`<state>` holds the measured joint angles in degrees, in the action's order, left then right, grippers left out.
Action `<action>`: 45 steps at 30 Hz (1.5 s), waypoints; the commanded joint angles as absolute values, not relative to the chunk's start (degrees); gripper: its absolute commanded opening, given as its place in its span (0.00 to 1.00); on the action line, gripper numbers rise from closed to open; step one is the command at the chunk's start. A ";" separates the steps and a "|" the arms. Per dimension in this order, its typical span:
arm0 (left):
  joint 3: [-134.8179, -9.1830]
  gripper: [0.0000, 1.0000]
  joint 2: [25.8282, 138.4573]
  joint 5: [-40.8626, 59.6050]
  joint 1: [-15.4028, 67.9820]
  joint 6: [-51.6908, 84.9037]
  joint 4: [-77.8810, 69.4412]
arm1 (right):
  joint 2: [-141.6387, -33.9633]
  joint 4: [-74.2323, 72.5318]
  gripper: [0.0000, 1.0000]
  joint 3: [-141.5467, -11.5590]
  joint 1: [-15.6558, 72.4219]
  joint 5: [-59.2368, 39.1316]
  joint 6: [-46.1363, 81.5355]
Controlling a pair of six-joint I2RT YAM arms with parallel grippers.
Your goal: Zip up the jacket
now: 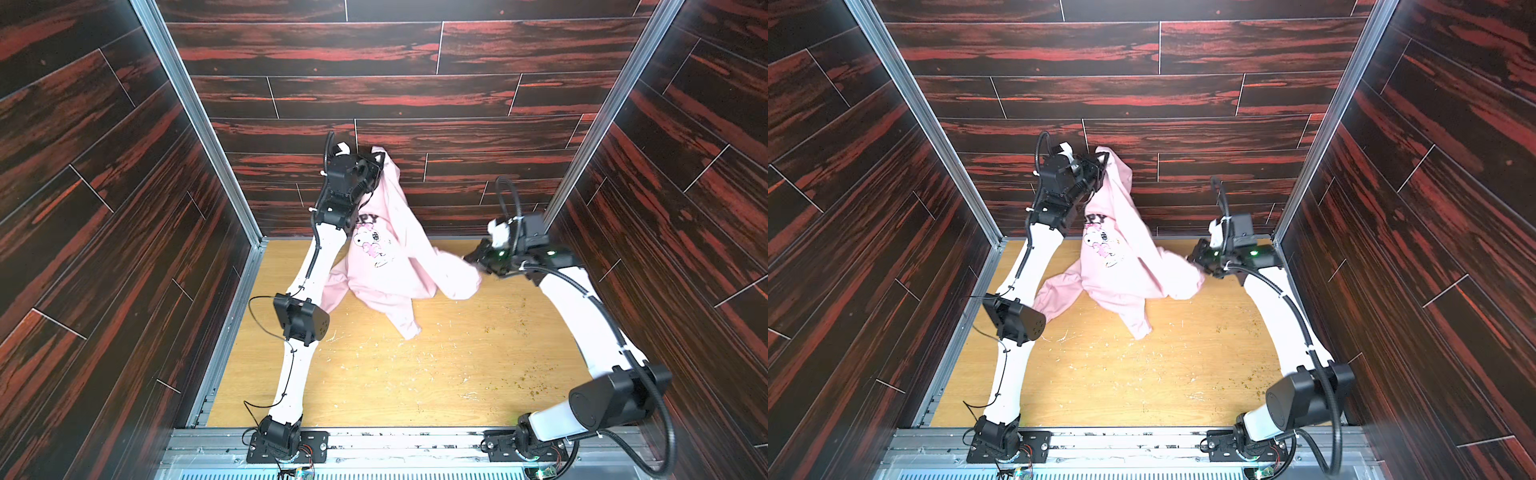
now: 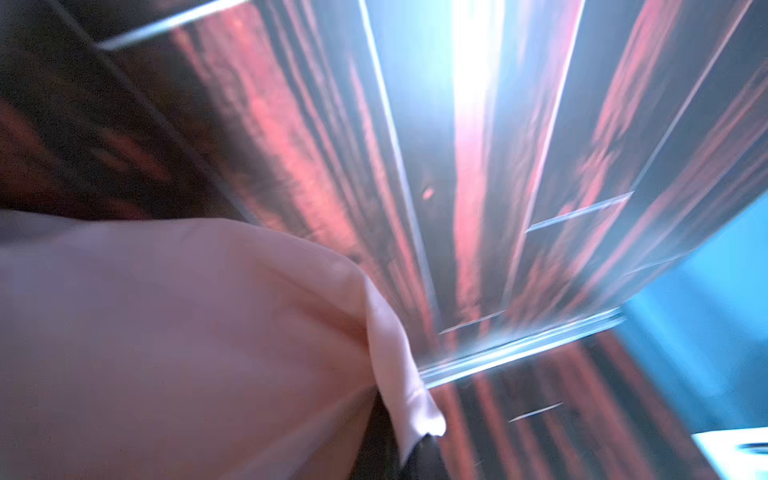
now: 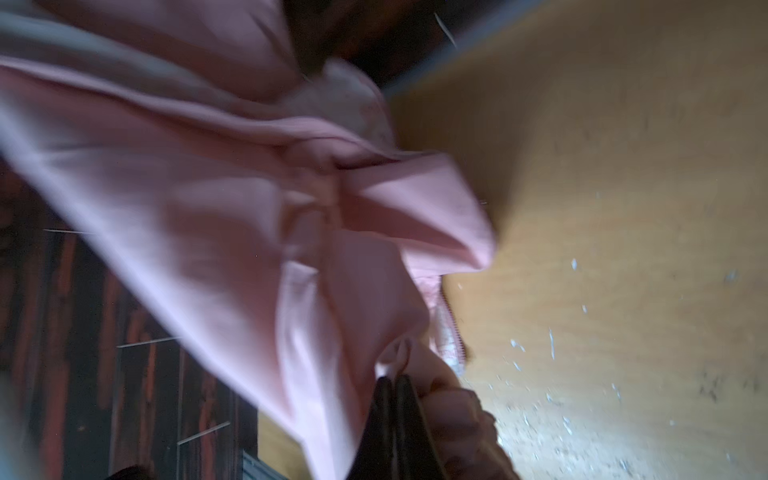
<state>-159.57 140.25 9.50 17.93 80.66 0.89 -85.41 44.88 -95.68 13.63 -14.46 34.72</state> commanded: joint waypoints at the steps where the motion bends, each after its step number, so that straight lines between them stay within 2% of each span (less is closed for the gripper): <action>1: -164.37 0.00 142.35 6.23 17.41 93.75 -11.26 | -80.19 48.50 0.00 -101.16 13.90 -16.49 31.11; 5: -163.06 0.00 139.07 10.19 15.66 85.99 -3.44 | -77.12 45.03 0.00 -101.33 15.39 -27.02 29.92; 7: -161.05 0.00 135.34 11.79 14.58 76.56 5.72 | -76.44 45.56 0.00 -99.97 19.04 -31.77 28.19; 12: -150.05 0.00 124.07 6.65 13.02 54.08 23.28 | -78.44 50.15 0.00 -94.49 30.29 -40.78 25.42; 16: -141.10 0.00 118.13 2.22 11.60 44.71 31.16 | -81.54 48.67 0.00 -89.82 38.85 -43.96 25.62; 17: -138.07 0.00 116.66 1.66 11.16 43.26 31.92 | -82.94 48.63 0.03 -89.65 40.78 -44.40 25.29; 19: -131.70 0.00 113.79 0.36 10.46 41.13 32.17 | -86.47 50.15 0.15 -90.37 43.59 -43.70 23.73; 23: -118.51 0.00 108.38 -0.94 8.34 39.71 30.30 | -90.52 51.92 0.49 -91.96 45.02 -33.85 21.37; 26: -111.63 0.00 105.48 -0.88 6.75 39.08 29.82 | -89.79 48.71 0.60 -90.99 42.95 -25.14 23.23; 30: -105.11 0.00 102.33 -0.43 5.33 38.56 29.75 | -90.94 46.97 0.62 -88.51 36.29 -14.53 29.49; 33: -101.51 0.00 100.66 -0.13 4.53 38.43 29.72 | -94.55 47.33 0.62 -86.63 31.60 -10.49 34.54; 36: -99.19 0.00 98.09 0.08 3.84 38.39 29.74 | -98.04 43.21 0.62 -84.20 28.87 -11.51 37.78; 45: -96.60 0.00 95.33 2.24 3.16 38.83 30.12 | -110.66 35.13 0.60 -83.50 28.89 -17.19 43.42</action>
